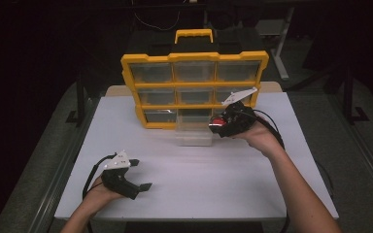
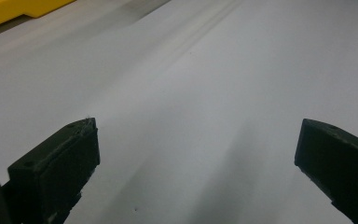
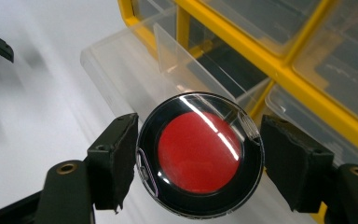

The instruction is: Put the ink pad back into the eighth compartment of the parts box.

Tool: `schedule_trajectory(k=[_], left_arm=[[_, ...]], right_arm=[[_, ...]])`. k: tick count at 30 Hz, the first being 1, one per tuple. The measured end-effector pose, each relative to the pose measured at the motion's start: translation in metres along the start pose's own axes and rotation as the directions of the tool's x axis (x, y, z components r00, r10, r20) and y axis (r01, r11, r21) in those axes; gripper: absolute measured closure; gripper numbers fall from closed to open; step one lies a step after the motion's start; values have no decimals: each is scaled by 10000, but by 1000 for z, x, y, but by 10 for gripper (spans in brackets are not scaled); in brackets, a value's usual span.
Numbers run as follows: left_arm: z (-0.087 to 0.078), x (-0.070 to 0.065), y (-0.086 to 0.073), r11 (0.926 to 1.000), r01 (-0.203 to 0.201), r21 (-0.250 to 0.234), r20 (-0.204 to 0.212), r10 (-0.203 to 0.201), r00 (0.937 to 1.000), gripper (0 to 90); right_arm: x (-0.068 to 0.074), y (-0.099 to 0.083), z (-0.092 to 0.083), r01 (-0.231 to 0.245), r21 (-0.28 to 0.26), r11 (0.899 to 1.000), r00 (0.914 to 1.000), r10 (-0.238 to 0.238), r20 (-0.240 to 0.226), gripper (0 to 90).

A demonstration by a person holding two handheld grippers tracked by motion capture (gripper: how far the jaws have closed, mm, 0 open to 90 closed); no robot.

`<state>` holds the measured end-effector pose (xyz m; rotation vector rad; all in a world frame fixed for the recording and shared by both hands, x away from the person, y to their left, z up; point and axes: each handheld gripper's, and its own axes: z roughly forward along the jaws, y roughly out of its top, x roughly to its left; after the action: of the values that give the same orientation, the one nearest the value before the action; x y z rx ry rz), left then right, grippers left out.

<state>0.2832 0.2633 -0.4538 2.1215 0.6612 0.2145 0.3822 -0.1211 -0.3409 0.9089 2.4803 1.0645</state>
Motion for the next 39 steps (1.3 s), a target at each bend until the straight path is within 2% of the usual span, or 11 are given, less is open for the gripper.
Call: schedule_trajectory(k=[4,13,29,34,39], left_arm=[[0,0,0,9999,120,-115,17,-119,9999,0],[0,-1,1,10000,58,-76,-14,-58,10000,0],[1,-2,1,10000,21,-69,15,-21,10000,0],[1,-2,1,10000,20,-80,12,-20,10000,0],[0,-2,1,10000,17,-83,9,-16,10000,0]], right_arm=[[4,10,5,115,38,9999,9999,-115,-98,286],[9,23,17,292,78,9995,9991,-289,-308,286],[17,39,45,469,305,9984,9967,-447,-682,285],[17,41,56,408,543,9977,9961,-364,-806,282],[15,40,60,148,601,9981,9949,-87,-1003,257]])
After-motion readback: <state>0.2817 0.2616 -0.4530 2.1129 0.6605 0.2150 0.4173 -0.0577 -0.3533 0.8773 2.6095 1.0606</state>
